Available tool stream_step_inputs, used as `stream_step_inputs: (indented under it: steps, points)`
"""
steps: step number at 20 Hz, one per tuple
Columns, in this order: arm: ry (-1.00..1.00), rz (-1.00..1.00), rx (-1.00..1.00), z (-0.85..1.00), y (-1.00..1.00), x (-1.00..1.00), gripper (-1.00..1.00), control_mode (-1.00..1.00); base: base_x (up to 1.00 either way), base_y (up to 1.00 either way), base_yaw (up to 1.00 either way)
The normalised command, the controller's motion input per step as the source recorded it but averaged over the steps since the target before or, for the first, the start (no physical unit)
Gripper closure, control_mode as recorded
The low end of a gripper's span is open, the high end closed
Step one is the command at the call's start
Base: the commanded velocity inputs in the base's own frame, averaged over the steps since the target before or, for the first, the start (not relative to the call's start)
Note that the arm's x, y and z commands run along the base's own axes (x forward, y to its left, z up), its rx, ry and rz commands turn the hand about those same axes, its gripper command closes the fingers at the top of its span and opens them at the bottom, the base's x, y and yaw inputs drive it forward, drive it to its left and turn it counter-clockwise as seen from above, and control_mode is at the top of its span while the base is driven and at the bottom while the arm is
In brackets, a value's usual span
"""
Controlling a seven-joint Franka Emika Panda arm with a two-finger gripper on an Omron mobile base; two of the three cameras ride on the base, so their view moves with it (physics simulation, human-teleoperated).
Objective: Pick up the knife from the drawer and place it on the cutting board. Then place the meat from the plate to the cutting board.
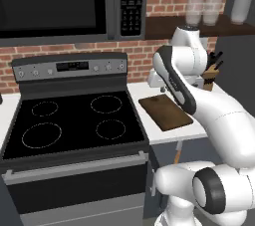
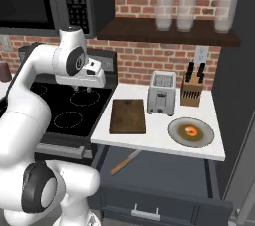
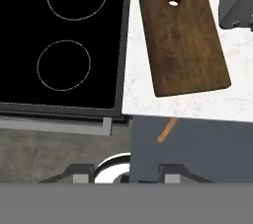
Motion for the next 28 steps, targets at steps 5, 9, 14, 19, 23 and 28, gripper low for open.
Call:
stream_step_inputs:
  steps: [5, 9, 14, 19, 23, 28]
  points:
    - [0.0, 0.0, 0.0, 0.0, 0.0, -0.03, -1.0, 1.0, -0.26, 0.0, 0.0]
    - [0.0, 0.0, 0.0, 0.0, 0.0, 0.0, -1.0, 1.0, -0.85, 0.01, -0.07]
    - [0.0, 0.0, 0.0, 0.0, 0.0, 0.0, -1.0, 1.0, -0.66, 0.0, -0.15]
    - [0.0, 0.0, 0.0, 0.0, 0.0, 0.0, -1.0, 1.0, -0.13, -0.03, -0.1]
    - [0.0, 0.0, 0.0, 0.0, 0.0, 0.0, -1.0, 1.0, 0.09, -0.04, -0.1]
    - [0.0, 0.0, 0.0, 0.0, 0.0, 0.0, -1.0, 1.0, 0.18, -0.12, -0.12]
